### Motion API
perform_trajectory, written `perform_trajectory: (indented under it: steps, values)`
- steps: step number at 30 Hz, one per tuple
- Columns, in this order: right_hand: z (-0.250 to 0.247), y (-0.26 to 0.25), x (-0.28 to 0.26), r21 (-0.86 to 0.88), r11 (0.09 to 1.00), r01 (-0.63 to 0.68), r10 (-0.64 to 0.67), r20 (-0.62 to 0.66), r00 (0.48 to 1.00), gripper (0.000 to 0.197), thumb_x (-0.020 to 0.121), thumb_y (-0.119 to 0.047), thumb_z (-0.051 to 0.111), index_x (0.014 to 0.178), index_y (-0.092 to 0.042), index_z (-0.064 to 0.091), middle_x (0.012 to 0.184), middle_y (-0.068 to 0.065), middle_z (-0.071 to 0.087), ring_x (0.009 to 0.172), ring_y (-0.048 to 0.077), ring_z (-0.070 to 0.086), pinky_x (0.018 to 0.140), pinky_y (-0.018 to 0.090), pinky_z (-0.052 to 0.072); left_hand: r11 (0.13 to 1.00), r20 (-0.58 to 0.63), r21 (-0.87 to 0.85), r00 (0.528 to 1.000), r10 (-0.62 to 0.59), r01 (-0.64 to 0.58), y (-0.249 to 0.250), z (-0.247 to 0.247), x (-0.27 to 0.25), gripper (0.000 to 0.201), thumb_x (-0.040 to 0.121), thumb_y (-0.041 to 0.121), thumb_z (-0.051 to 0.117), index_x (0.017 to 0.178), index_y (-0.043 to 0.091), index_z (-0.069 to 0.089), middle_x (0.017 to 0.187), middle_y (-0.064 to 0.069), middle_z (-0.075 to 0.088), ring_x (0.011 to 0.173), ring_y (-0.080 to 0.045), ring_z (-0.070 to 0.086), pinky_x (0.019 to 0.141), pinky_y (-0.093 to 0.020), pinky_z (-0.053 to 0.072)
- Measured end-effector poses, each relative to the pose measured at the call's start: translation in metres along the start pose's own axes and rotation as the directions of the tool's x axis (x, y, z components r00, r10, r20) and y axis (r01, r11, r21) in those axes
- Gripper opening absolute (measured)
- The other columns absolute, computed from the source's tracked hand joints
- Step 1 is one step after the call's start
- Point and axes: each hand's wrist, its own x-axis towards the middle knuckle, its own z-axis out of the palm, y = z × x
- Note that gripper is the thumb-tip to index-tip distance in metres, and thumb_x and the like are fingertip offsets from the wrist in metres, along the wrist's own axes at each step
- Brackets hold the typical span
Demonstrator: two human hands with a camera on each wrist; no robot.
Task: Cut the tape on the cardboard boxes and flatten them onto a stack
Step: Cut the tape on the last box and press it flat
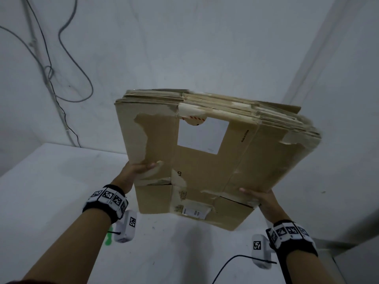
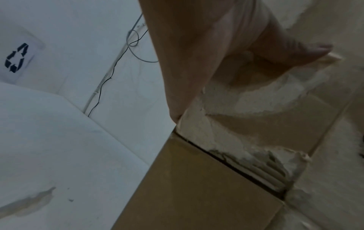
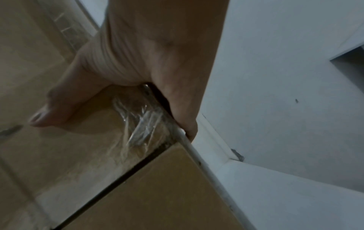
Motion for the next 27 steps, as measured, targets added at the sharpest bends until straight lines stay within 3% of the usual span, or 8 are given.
perform_trajectory:
  steps: [3, 5, 7, 10, 13, 18, 22, 27]
  values:
    - [0.000, 0.001, -0.010, -0.010, 1.000, -0.005, 0.005, 0.006, 1.000, 0.087, 0.039, -0.024, 0.097, 0.118, -0.006, 0.066, 0.117, 0.009, 0.071, 0.109, 0.026, 0.067, 0.094, 0.045, 0.052, 0.999, -0.014, -0.022, 1.000, 0.026, -0.026, 0.001, -0.001, -0.017, 0.095, 0.031, 0.051, 0.094, 0.111, 0.008, 0.066, 0.106, -0.003, 0.073, 0.101, -0.022, 0.068, 0.078, -0.026, 0.055]
    - [0.006, 0.000, -0.013, -0.018, 1.000, 0.002, -0.002, 0.010, 1.000, 0.094, 0.033, -0.034, 0.099, 0.117, -0.007, 0.067, 0.115, 0.008, 0.072, 0.106, 0.025, 0.068, 0.091, 0.044, 0.053, 0.998, -0.030, -0.035, 0.999, 0.042, -0.043, 0.005, -0.005, -0.029, 0.087, 0.040, 0.050, 0.093, 0.111, 0.006, 0.068, 0.111, -0.007, 0.071, 0.104, -0.023, 0.067, 0.080, -0.026, 0.056]
    - [0.015, -0.003, -0.011, -0.027, 1.000, 0.008, -0.007, 0.021, 1.000, 0.101, 0.028, -0.040, 0.100, 0.117, -0.007, 0.066, 0.113, 0.006, 0.073, 0.105, 0.025, 0.069, 0.084, 0.037, 0.056, 0.999, -0.055, -0.035, 0.998, 0.036, -0.038, 0.011, -0.011, -0.042, 0.085, 0.048, 0.049, 0.091, 0.116, 0.004, 0.067, 0.117, -0.010, 0.069, 0.110, -0.025, 0.065, 0.083, -0.027, 0.055]
    - [0.033, -0.010, -0.004, -0.036, 0.999, 0.000, 0.002, 0.069, 0.998, 0.095, 0.039, -0.034, 0.098, 0.121, -0.001, 0.064, 0.114, 0.009, 0.072, 0.107, 0.027, 0.068, 0.077, 0.029, 0.059, 0.999, -0.125, -0.042, 0.992, 0.023, -0.029, 0.020, -0.025, -0.063, 0.089, 0.044, 0.053, 0.090, 0.116, 0.006, 0.067, 0.116, -0.006, 0.070, 0.108, -0.019, 0.066, 0.079, -0.024, 0.054]
    - [0.065, -0.017, 0.007, -0.091, 0.996, -0.011, 0.022, 0.119, 0.993, 0.109, 0.025, -0.050, 0.097, 0.116, 0.003, 0.067, 0.110, 0.011, 0.073, 0.103, 0.023, 0.069, 0.070, 0.020, 0.057, 0.998, -0.248, -0.025, 0.968, 0.041, -0.049, 0.032, -0.052, -0.087, 0.092, 0.043, 0.053, 0.091, 0.120, 0.007, 0.066, 0.118, -0.006, 0.069, 0.109, -0.021, 0.066, 0.080, -0.027, 0.053]
    - [0.153, -0.026, 0.024, -0.101, 0.995, 0.014, 0.016, 0.293, 0.956, 0.096, 0.032, -0.047, 0.096, 0.109, 0.003, 0.071, 0.104, 0.013, 0.075, 0.099, 0.025, 0.071, 0.075, 0.032, 0.058, 0.999, -0.372, 0.019, 0.927, 0.053, -0.050, 0.071, -0.112, -0.136, 0.062, 0.069, 0.042, 0.080, 0.121, 0.011, 0.066, 0.116, -0.007, 0.070, 0.105, -0.024, 0.067, 0.076, -0.028, 0.055]
    - [0.243, -0.020, 0.030, -0.061, 0.997, -0.047, 0.068, 0.416, 0.907, 0.077, 0.042, -0.033, 0.093, 0.108, 0.002, 0.071, 0.105, 0.012, 0.075, 0.098, 0.027, 0.072, 0.076, 0.031, 0.058, 0.997, -0.514, 0.072, 0.857, 0.012, 0.030, 0.102, -0.174, -0.182, 0.054, 0.070, 0.045, 0.078, 0.113, 0.014, 0.071, 0.114, -0.006, 0.071, 0.106, -0.024, 0.067, 0.091, -0.038, 0.050]
    - [0.361, 0.011, 0.023, -0.135, 0.970, -0.202, 0.243, 0.548, 0.800, 0.079, 0.043, -0.031, 0.095, 0.111, 0.001, 0.071, 0.105, 0.013, 0.074, 0.097, 0.029, 0.072, 0.079, 0.033, 0.056, 0.988, -0.730, 0.061, 0.682, -0.053, 0.142, 0.115, -0.251, -0.247, 0.042, 0.075, 0.040, 0.077, 0.104, 0.010, 0.070, 0.100, -0.004, 0.074, 0.091, -0.022, 0.069, 0.078, -0.031, 0.053]
